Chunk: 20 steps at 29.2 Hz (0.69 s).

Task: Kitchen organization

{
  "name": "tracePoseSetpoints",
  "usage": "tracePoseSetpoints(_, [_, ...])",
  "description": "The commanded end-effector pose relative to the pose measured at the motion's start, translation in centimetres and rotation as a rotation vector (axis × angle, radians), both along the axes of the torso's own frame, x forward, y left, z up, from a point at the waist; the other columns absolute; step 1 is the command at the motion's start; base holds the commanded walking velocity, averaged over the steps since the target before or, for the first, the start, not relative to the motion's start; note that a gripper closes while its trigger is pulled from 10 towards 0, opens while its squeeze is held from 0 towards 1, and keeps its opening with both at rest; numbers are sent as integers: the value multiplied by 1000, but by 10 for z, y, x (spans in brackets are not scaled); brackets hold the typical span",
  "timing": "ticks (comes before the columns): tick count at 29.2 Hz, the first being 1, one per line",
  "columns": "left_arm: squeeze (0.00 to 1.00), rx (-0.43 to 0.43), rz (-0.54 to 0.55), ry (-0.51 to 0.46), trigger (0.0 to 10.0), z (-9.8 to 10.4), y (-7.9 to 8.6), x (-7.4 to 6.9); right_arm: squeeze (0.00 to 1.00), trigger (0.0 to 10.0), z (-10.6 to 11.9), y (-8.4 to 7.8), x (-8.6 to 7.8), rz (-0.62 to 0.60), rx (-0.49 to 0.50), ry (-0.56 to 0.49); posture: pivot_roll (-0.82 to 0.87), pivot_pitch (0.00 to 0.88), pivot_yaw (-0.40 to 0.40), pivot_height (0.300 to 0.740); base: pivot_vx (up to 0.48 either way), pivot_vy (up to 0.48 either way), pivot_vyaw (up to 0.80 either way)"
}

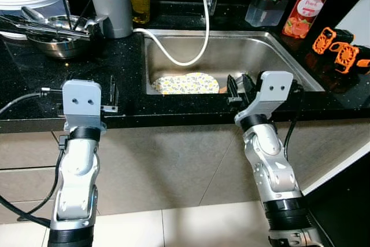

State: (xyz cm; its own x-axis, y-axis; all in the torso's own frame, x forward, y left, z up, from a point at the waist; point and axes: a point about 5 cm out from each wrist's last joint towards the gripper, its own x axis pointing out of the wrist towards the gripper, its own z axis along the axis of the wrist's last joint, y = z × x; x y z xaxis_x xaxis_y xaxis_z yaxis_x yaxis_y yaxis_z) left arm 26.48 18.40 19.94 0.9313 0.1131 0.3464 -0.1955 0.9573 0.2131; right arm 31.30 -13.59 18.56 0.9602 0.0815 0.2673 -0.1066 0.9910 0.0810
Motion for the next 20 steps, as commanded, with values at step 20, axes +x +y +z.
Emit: tracePoseSetpoints(20, [0, 4, 8, 30, 10000, -4, 0, 1, 0, 10000, -3, -3, 1, 7, 74, 39, 158, 0, -88, 740, 0, 374, 200])
